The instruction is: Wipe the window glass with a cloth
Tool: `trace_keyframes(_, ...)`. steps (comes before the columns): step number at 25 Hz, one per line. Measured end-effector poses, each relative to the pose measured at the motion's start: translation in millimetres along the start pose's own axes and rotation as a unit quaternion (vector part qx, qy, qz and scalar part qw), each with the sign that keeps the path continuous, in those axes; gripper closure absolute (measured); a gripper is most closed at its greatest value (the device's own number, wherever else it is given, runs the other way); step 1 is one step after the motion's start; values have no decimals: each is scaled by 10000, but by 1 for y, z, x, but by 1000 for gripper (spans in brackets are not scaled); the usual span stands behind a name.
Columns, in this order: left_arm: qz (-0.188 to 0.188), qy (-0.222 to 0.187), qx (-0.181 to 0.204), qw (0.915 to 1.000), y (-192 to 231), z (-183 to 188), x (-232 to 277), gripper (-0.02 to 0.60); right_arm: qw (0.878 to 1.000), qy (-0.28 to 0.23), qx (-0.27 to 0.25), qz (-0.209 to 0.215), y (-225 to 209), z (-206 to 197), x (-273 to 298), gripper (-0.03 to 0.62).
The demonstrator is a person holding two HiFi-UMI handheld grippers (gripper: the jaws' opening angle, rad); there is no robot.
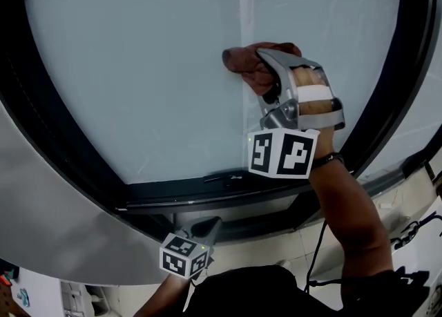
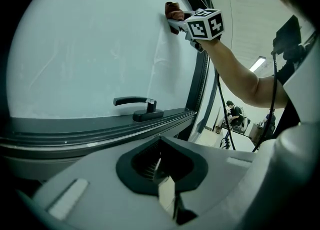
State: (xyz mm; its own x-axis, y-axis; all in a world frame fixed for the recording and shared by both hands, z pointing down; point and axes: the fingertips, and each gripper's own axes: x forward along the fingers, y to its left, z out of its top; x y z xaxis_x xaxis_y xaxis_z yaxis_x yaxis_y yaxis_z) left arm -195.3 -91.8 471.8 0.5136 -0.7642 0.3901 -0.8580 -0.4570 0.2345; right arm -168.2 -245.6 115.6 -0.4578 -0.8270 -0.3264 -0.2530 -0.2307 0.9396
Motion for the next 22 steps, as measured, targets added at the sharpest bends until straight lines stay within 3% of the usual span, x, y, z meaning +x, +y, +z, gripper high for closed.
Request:
trace_keyframes(5, -32, -62, -44, 10000, -3, -1, -1, 565, 9998, 62, -76, -180, 3, 0, 0, 494)
trace_keyframes(22, -68, -45, -116, 9999, -1, -4, 3, 565, 9996, 139, -48, 246, 47, -5, -13, 494)
